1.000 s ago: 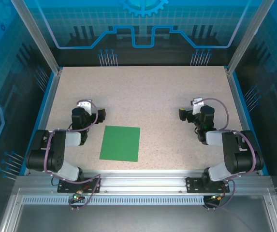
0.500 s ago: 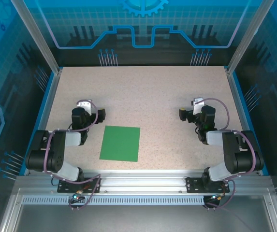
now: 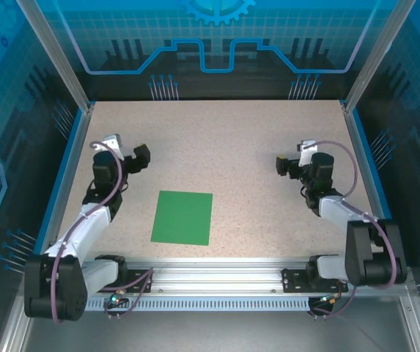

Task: Fold a paper plane with a square sheet of paper (fold left side to right side)
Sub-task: Move the square sheet of paper to the center of the table.

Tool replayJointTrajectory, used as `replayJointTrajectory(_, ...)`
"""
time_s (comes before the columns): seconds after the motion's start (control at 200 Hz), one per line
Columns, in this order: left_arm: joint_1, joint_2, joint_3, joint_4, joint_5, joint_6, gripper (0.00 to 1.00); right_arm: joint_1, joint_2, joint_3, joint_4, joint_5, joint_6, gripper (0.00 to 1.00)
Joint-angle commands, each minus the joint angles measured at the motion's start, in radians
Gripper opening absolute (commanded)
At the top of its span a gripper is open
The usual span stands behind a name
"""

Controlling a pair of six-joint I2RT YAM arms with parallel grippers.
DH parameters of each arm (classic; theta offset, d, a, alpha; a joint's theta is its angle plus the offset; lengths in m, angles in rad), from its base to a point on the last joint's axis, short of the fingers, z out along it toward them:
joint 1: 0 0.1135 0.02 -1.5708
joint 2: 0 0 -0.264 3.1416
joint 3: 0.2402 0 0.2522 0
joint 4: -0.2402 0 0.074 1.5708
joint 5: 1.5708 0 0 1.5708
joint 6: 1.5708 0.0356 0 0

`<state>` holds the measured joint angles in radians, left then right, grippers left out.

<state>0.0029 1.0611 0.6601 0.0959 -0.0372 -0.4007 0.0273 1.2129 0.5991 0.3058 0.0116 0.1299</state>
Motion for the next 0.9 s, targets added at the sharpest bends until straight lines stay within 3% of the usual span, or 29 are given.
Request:
replayJointTrajectory(0.0, -0.007, -0.031, 0.022, -0.251, 0.161, -0.195, 0.99, 0.047, -0.058, 0.065, -0.268, -0.064, 0.146, 1.00)
replayJointTrajectory(0.235, -0.009, -0.119, -0.039, -0.339, 0.234, -0.257, 0.99, 0.349, -0.067, 0.105, -0.380, -0.140, 0.295, 1.00)
replayJointTrajectory(0.54, -0.010, -0.174, -0.101, -0.372, 0.236, -0.257, 0.99, 0.635, 0.220, 0.263, -0.474, -0.276, 0.355, 0.88)
replayJointTrajectory(0.77, -0.009, -0.177, -0.113, -0.376, 0.215, -0.266, 0.99, 0.745, 0.539, 0.488, -0.504, -0.395, 0.355, 0.61)
replayJointTrajectory(0.895, -0.012, -0.180, -0.115, -0.380, 0.203, -0.268, 0.99, 0.773, 0.663, 0.598, -0.553, -0.413, 0.338, 0.54)
